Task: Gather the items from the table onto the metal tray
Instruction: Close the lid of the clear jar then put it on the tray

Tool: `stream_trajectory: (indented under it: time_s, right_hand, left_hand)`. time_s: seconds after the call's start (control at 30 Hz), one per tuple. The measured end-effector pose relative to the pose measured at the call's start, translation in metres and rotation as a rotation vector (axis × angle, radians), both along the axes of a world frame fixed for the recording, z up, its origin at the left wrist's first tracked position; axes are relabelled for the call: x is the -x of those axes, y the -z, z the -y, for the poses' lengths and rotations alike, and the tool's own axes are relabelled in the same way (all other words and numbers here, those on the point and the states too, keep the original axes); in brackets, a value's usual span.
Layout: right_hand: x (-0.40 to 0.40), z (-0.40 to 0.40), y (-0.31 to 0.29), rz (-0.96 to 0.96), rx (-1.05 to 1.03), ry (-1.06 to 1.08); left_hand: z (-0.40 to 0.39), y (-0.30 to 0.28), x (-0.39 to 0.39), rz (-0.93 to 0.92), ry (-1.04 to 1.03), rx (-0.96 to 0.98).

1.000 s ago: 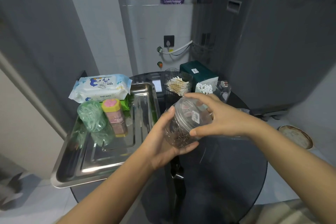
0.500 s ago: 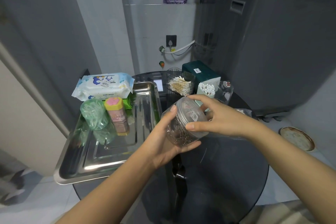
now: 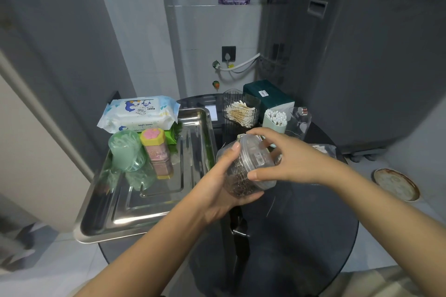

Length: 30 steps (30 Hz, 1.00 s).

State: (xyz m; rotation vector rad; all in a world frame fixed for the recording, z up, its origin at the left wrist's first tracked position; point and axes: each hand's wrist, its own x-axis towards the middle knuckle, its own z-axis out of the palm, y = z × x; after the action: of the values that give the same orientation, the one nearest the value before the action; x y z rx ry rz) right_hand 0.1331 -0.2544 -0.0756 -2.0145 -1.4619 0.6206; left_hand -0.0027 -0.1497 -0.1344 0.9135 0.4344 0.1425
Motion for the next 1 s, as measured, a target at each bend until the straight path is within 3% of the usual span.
stream_trajectory:
  time_s: [0.13, 0.27, 0.7, 1.0]
  right_hand:
    - [-0.001, -0.003, 0.004, 0.046, 0.004, 0.012]
    - [-0.008, -0.001, 0.003, -0.066, -0.034, -0.007]
    - [-0.009, 0.006, -0.006, 0.006, -0.014, -0.140]
    - [-0.011, 0.006, -0.010, -0.008, 0.049, -0.121]
  left_hand:
    - [-0.001, -0.003, 0.001, 0.012, -0.007, -0.033]
    - [0.000, -0.004, -0.001, 0.026, 0.009, -0.059]
    - [-0.006, -0.003, -0.002, -0.003, 0.037, 0.072]
    - [-0.005, 0.001, -0.002, -0.008, 0.032, 0.063]
